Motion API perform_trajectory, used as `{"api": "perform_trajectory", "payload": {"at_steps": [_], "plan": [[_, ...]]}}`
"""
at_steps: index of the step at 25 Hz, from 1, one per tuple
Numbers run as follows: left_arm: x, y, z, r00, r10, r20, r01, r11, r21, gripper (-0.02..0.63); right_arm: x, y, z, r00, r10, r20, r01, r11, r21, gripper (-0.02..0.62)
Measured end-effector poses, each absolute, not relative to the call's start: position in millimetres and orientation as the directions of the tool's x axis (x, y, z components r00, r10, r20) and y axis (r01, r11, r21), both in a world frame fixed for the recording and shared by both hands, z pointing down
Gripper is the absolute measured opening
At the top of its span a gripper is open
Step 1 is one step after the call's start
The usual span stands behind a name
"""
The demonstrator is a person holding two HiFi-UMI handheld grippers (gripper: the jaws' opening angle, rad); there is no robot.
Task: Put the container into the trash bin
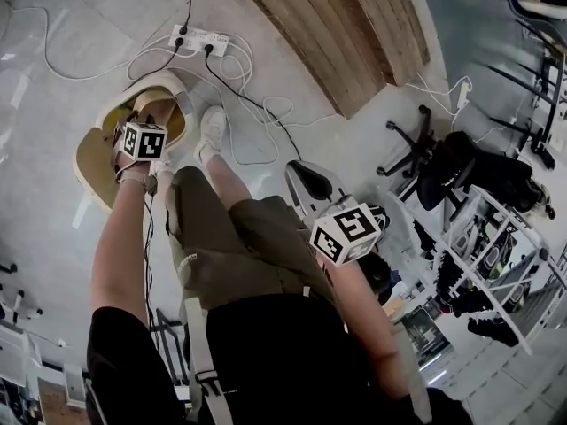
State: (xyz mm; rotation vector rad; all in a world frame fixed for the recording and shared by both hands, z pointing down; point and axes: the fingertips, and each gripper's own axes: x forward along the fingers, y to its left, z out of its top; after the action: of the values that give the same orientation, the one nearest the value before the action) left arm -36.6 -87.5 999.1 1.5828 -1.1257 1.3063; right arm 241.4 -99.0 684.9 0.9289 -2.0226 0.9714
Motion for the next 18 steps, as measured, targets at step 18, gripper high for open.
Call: {"api": "perform_trajectory", "payload": {"at_steps": [18], "plan": [[-31.2,-79.2,1061.8,0.059,-0.099,0.993,-0.939,-0.344,0.022,0.100,255.4,-71.3,721.3,-0.459,-0.299,0.837,-0.861,0.383,-0.335,0.023]]}}
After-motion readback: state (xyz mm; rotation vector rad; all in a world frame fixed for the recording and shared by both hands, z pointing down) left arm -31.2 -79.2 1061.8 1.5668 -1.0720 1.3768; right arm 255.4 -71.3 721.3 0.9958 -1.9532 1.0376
